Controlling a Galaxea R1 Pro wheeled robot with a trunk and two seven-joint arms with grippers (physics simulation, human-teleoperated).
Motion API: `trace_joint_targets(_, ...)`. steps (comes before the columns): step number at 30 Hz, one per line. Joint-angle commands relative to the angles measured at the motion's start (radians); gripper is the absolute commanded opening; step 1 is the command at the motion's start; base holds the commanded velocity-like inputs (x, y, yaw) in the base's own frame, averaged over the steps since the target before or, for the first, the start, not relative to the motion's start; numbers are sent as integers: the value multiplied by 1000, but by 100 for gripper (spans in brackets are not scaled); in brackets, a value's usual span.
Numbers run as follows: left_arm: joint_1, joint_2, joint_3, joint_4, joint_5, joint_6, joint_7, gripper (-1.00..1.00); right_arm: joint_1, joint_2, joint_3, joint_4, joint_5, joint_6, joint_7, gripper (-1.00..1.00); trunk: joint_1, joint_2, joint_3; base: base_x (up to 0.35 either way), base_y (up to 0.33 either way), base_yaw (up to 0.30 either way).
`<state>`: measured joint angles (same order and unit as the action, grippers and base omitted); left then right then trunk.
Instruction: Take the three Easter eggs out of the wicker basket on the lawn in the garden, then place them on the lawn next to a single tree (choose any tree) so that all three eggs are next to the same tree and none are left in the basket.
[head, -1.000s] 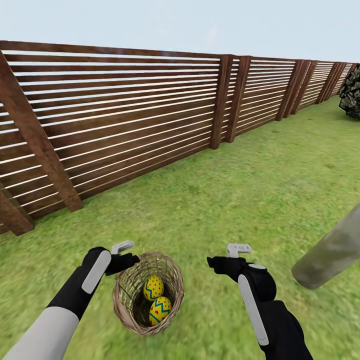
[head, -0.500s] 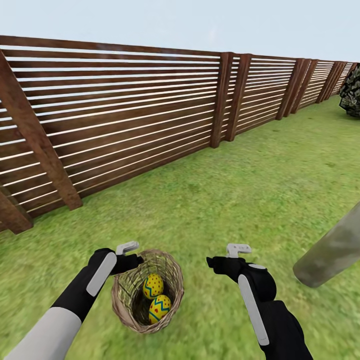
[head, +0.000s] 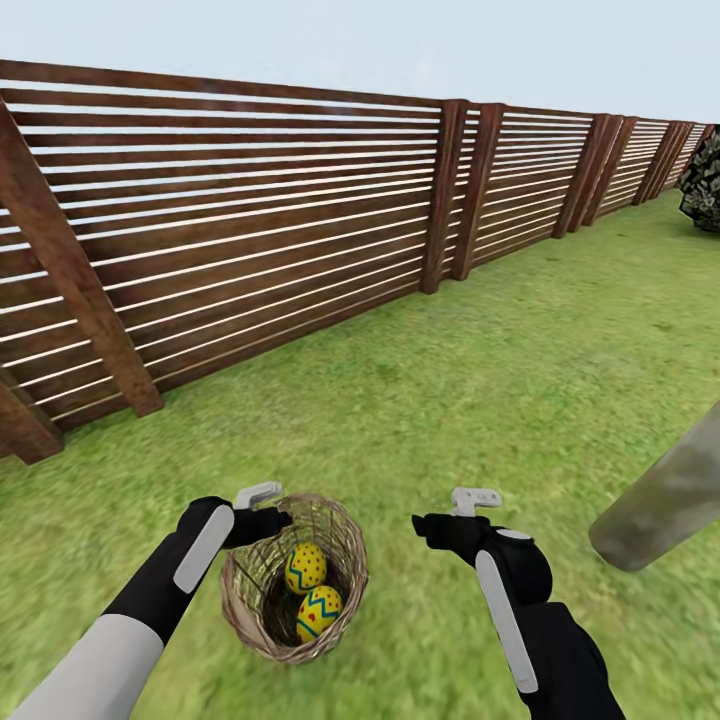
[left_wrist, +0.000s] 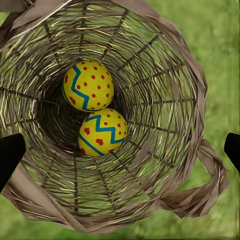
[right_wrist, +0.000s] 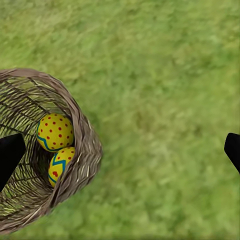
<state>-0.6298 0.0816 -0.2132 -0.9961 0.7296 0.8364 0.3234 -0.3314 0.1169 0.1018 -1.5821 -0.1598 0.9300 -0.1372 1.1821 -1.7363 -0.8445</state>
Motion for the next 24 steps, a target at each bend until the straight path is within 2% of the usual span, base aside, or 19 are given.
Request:
trace_joint_targets(1,-1,1,-4,-1,9,1,-1,100,0,0,0,-1,-11,3,-10,100,4,-8,-4,0,0,0)
trace_joint_targets(7,-1,1,-6,-1,6,1,-34,100,1,0,0,-1,-10,3,-10,100,27,-50,-23,0,0,0)
trace_joint_targets(13,-1,0,-6,1,4,-12,-39,100,2,0,-1,-1,-11,3,-10,100,50,-92,-42,0,0,0)
trace_joint_targets(24,-2,-11,-6,63,4,-29,-40,100,2,0,-6,-1,-14,4,-9,100,92,-169,-76,0,0,0)
